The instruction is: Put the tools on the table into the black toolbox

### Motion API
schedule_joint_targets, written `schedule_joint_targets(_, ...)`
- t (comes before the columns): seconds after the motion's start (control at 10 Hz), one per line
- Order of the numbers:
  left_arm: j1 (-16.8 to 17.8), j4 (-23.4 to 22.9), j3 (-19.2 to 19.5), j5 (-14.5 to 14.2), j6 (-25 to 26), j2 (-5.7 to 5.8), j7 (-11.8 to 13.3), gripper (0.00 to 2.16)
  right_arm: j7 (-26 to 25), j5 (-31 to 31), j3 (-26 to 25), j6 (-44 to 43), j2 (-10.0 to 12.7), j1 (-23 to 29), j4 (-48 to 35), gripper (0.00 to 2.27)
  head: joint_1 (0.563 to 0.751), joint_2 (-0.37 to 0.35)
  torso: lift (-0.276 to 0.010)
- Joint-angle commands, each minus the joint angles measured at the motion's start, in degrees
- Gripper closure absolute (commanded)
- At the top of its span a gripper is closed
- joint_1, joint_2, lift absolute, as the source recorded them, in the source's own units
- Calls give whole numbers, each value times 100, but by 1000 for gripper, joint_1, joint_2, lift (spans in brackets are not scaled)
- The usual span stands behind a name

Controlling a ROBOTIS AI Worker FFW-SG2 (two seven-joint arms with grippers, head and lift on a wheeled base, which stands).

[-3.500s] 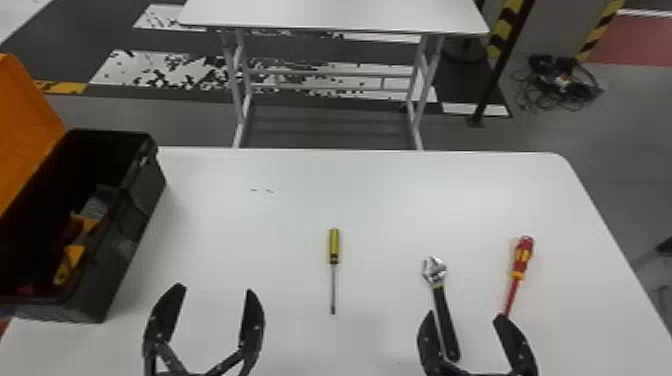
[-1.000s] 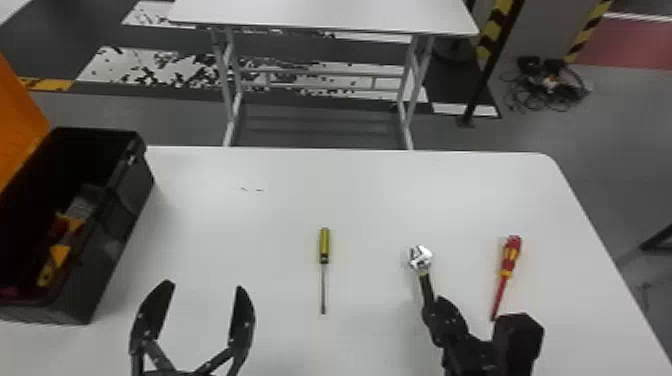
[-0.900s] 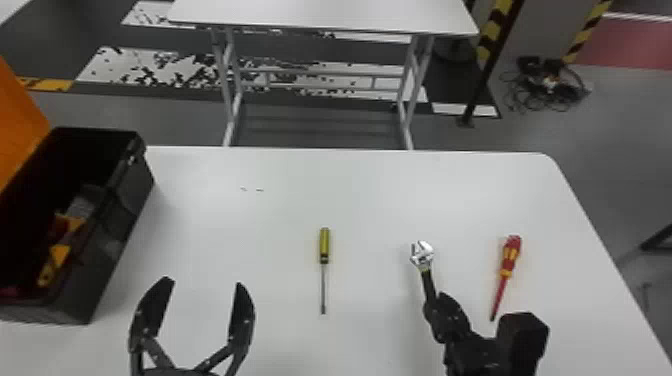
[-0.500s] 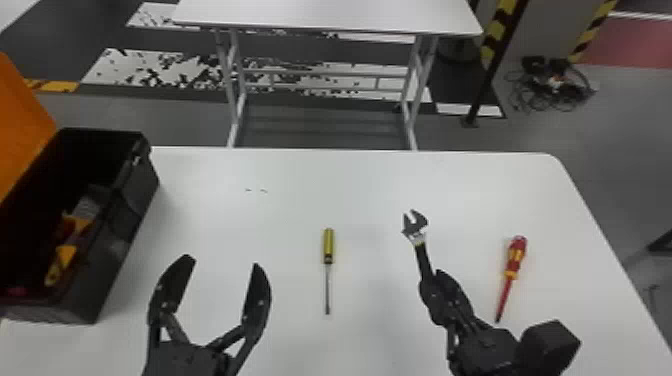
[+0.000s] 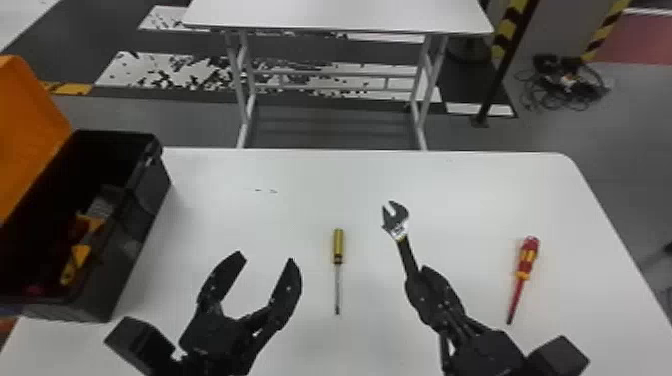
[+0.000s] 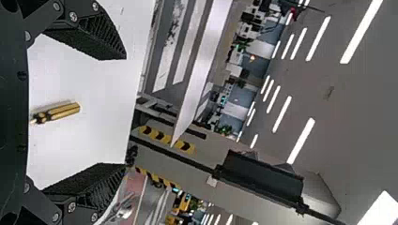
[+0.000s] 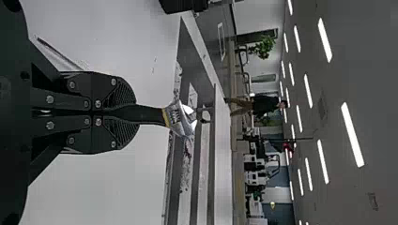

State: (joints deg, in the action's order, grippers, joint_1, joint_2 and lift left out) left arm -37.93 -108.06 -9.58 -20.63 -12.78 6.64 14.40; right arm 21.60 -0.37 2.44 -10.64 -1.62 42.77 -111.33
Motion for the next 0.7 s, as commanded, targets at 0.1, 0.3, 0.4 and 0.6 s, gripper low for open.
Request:
schedule_joint_targets(0.1,242,-286,229,-767,1608,-13,336,191,134,187,160,-188,-14,12,32,2250,695,-7,-75)
schedule_joint_targets(0.3,391,-417,326,-1137,2399,-22,538,198,178,275,266,-206,-23,12,32,2250,695,-4,-75)
schedule_joint_targets(0.4,418,-505,343,-1233,2628,-31,608,201,178,310,318,-206,-32,-14,50,2250,695,-7,-75)
schedule_joint_targets(0.6,426,-743,493,-1629,3384,-22,775,205,222,380,415,-206,-41,-32,102,2250,695,-9,-75)
